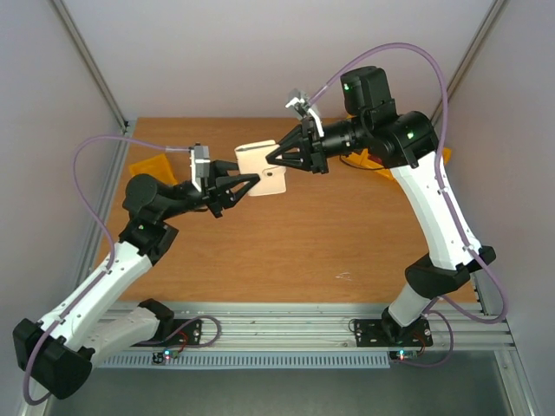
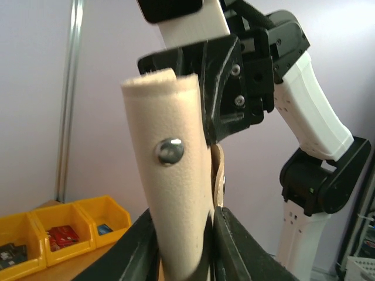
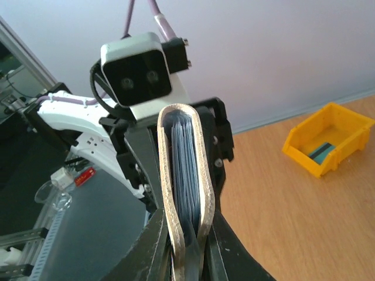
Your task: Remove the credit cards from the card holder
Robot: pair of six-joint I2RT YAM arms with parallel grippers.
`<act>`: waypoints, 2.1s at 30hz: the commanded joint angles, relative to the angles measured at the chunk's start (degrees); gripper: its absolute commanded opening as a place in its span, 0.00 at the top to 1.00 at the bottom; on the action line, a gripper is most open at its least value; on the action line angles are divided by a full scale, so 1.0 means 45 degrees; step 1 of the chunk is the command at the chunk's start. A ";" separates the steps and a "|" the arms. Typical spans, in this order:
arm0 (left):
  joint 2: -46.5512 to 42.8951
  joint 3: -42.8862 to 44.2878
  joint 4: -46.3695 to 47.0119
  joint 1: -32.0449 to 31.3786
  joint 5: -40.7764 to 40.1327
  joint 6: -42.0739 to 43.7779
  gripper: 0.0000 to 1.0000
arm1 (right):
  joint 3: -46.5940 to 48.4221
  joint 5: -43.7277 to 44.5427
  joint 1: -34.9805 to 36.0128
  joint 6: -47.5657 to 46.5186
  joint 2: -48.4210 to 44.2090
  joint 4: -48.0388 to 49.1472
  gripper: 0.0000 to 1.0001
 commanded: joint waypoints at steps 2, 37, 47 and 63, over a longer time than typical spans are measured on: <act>0.0234 0.0169 -0.0293 -0.0226 0.0328 0.0139 0.74 | -0.0093 -0.0920 0.0419 0.0361 0.0098 0.0900 0.99; -0.0089 -0.0310 -0.1818 -0.0325 -0.4278 0.1066 1.00 | -0.3497 1.5928 0.4855 0.2734 -0.0796 0.4225 0.62; -0.0052 -0.0336 -0.1658 -0.0324 -0.4820 0.1139 1.00 | -0.3777 1.5310 0.4854 0.3765 -0.0643 0.3513 0.56; -0.0047 -0.0412 -0.1329 -0.0324 -0.4786 0.1059 1.00 | -0.4077 1.6818 0.4855 0.3949 0.0081 0.2904 0.51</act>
